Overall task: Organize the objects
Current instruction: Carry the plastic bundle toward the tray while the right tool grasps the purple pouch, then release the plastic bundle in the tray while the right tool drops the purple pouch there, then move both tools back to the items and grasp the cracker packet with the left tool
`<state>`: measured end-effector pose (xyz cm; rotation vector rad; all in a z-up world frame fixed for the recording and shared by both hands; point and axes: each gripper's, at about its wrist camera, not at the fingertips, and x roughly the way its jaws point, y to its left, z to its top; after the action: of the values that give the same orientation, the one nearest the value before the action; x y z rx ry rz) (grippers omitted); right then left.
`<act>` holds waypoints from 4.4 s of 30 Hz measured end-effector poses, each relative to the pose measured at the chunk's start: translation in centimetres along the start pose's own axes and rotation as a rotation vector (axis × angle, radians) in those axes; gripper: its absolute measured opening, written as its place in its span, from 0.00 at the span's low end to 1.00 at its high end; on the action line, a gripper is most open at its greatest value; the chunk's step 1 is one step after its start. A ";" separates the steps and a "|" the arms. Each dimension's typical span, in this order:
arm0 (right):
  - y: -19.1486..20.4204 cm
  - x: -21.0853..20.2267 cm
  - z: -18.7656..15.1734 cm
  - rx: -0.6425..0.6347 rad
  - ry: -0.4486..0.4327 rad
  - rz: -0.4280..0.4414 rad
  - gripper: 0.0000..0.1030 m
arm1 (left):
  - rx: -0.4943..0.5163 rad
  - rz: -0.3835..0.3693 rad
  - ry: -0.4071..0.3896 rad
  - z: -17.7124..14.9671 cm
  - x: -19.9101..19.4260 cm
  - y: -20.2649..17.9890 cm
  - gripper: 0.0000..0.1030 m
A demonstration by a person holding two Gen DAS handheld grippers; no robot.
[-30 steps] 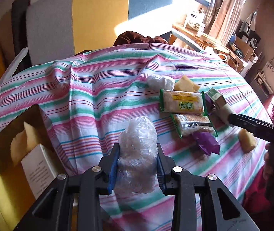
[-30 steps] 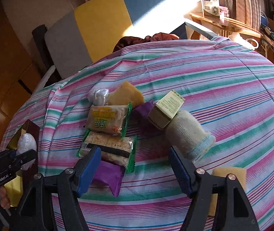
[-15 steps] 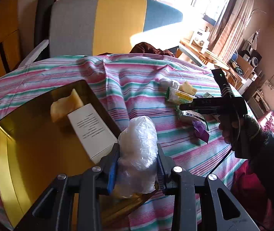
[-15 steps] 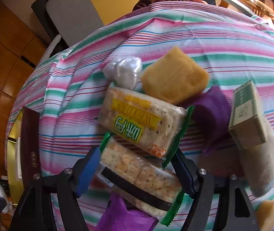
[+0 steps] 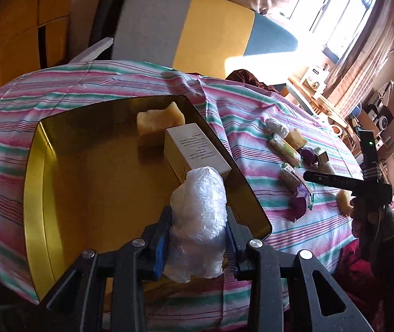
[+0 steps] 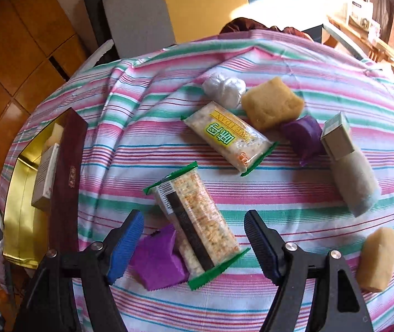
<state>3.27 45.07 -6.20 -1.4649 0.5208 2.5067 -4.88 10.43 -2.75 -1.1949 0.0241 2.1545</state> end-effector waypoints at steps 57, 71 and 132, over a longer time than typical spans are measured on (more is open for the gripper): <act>5.0 2.5 -3.6 -0.213 0.003 -0.067 0.32 | -0.061 0.470 -0.128 7.7 1.3 11.9 0.62; 18.4 -1.8 -0.4 -0.360 -0.074 0.188 0.32 | -0.176 0.417 -0.210 -2.2 -6.5 11.4 0.66; 13.8 -2.7 1.2 -0.194 -0.182 0.016 0.56 | -0.061 0.342 -0.203 -2.5 -6.4 5.7 0.68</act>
<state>-1.02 32.94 -0.53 -1.2777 0.2649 2.7333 -3.85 1.72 -0.99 -1.0593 0.0798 2.5845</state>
